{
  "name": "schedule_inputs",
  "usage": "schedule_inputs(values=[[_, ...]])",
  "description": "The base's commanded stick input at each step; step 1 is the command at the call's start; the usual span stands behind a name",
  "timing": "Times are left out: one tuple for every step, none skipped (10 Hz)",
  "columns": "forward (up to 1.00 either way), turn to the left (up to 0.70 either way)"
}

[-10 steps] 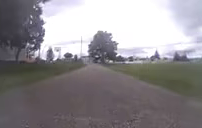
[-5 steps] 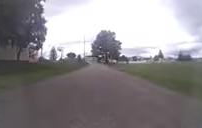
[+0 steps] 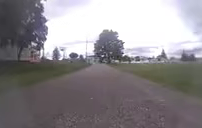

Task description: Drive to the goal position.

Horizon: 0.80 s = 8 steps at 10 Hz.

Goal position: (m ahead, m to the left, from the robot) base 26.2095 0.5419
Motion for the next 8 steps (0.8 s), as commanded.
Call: schedule_inputs(values=[[1.00, 0.00], [1.00, 0.00], [1.00, 0.00], [1.00, 0.00], [1.00, -0.19], [1.00, -0.12], [1.00, -0.04], [1.00, -0.04]])
